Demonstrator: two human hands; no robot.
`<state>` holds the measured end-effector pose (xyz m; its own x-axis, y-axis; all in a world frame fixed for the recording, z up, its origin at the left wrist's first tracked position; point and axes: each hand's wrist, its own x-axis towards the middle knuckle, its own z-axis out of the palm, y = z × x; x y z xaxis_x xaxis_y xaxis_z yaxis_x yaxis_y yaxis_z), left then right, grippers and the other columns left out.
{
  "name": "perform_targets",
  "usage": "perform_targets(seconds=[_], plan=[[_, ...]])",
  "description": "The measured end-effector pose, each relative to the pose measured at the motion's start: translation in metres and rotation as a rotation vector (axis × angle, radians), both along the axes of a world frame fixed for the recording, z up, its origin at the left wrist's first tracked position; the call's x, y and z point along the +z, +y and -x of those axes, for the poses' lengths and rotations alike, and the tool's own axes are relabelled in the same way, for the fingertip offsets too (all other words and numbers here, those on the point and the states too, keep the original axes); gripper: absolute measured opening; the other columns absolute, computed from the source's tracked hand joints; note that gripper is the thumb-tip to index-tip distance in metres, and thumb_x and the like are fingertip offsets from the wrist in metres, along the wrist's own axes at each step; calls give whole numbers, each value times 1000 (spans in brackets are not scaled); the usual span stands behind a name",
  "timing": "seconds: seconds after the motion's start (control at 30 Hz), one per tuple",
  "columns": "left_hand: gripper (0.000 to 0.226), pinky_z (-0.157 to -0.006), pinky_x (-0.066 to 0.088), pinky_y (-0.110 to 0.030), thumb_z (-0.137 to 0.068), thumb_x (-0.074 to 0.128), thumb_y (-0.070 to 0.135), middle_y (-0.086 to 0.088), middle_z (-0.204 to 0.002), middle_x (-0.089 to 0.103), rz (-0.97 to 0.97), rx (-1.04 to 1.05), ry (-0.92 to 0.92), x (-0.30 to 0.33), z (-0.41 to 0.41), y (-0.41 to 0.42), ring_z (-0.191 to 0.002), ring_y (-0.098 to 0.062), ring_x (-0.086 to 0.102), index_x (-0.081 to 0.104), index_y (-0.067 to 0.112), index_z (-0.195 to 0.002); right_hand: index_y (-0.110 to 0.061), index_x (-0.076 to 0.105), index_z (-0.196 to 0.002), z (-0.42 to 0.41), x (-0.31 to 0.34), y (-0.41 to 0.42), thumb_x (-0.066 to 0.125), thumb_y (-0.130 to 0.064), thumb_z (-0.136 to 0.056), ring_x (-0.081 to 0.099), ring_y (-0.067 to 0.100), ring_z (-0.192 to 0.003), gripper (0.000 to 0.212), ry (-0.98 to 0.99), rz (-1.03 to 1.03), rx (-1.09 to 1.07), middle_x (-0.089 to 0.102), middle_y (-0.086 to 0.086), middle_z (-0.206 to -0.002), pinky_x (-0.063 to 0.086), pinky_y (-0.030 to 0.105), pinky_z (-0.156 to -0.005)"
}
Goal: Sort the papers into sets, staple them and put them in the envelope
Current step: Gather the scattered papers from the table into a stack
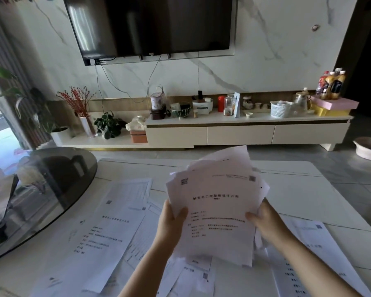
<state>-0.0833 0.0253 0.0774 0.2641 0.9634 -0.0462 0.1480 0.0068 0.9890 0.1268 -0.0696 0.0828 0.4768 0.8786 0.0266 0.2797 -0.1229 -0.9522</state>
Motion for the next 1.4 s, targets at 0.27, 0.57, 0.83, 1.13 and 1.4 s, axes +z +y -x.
perform_targets(seconds=[0.27, 0.57, 0.83, 1.13, 1.4], plan=[[22, -80, 54, -43, -94, 55, 18, -2, -104, 58, -139, 60, -112, 19, -9, -1, -96, -20, 59, 45, 19, -113, -25, 41, -117, 14, 24, -3, 57, -7, -92, 57, 4, -97, 35, 100, -191, -21, 58, -13, -107, 46, 14, -72], [33, -76, 56, -36, -88, 66, 21, -2, -107, 60, -54, -3, -85, -3, 1, 13, -95, -18, 62, 43, 22, -112, -21, 4, -151, 2, -16, 3, 53, -1, -91, 37, 13, -124, 80, 131, 23, -3, 34, -10, -139, 34, 31, -97], [37, -56, 52, -16, -84, 70, 19, 3, -104, 63, -29, -47, -103, -9, -6, 32, -89, -10, 64, 47, 23, -113, -29, 26, -137, -6, -46, 16, 52, 10, -86, 51, 5, -106, 69, 175, 82, 61, 50, -2, -125, 42, 14, -75], [12, -65, 56, -28, -94, 57, 19, -6, -100, 70, 16, -13, -226, -5, -22, 45, -88, -22, 68, 59, 18, -106, -13, 55, -123, -20, -18, 45, 50, -5, -94, 64, 21, -100, 30, 188, 63, 36, 67, 5, -108, 51, 32, -83], [32, -70, 57, -35, -86, 68, 26, -8, -105, 66, -14, 28, -212, -2, -9, 47, -90, -23, 67, 51, 16, -111, -21, 55, -117, -37, 4, 31, 72, -14, -80, 64, 16, -101, 41, 144, 6, 71, 69, -2, -107, 49, 29, -82]])
